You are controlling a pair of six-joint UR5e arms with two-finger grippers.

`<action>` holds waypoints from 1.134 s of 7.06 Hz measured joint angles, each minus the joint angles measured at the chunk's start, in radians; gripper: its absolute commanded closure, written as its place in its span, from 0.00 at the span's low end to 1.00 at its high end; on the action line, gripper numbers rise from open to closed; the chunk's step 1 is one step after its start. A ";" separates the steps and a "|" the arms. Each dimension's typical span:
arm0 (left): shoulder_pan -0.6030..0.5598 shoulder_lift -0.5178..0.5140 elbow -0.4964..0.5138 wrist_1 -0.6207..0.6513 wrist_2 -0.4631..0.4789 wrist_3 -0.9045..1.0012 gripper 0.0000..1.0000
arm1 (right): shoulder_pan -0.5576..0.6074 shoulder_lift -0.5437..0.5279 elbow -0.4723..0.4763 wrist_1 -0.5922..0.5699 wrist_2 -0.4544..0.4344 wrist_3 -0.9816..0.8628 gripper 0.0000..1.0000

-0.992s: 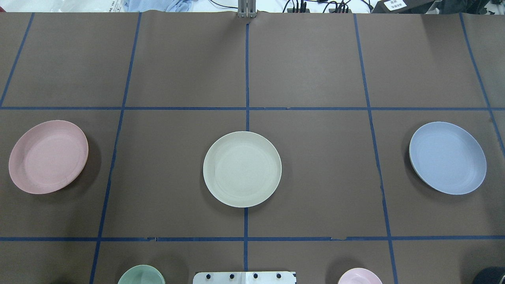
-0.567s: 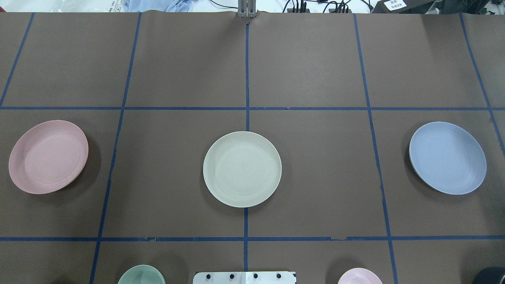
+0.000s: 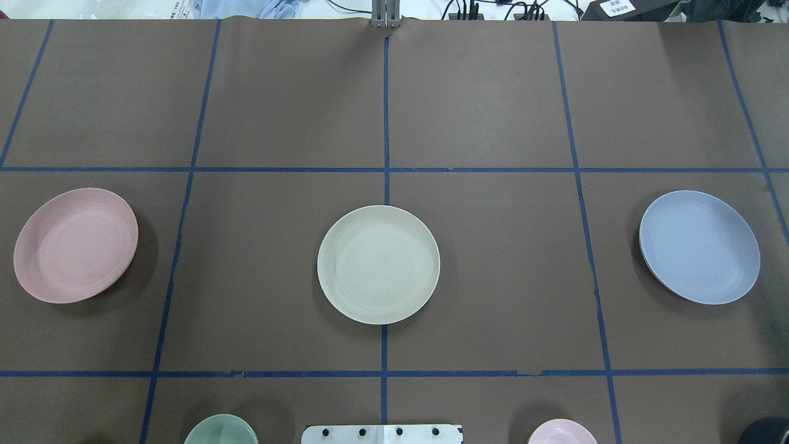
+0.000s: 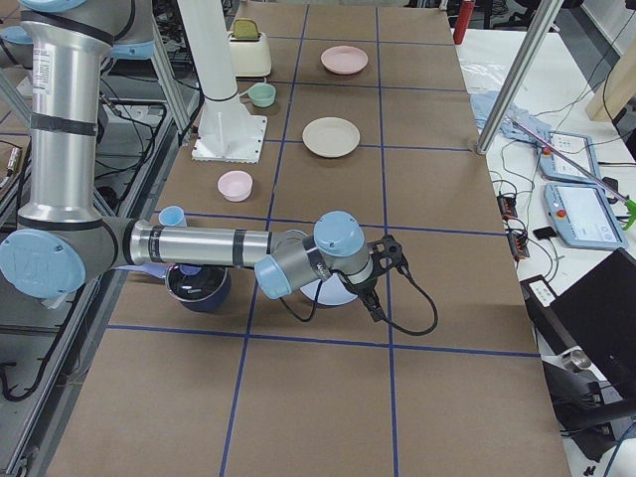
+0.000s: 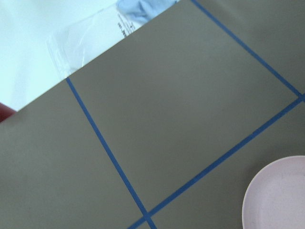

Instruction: Stack three plates with pink and blue

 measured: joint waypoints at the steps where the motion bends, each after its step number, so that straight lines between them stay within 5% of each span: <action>1: 0.030 0.002 0.032 -0.078 -0.001 -0.050 0.00 | -0.004 0.012 -0.009 0.008 0.013 0.014 0.00; 3: 0.162 0.029 0.094 -0.205 0.029 -0.250 0.00 | -0.037 0.019 -0.013 0.028 0.018 0.077 0.00; 5: 0.314 0.074 0.193 -0.441 0.162 -0.547 0.03 | -0.058 0.017 -0.013 0.055 0.017 0.136 0.00; 8: 0.489 0.095 0.335 -0.696 0.320 -0.836 0.31 | -0.062 0.012 -0.013 0.064 0.016 0.146 0.00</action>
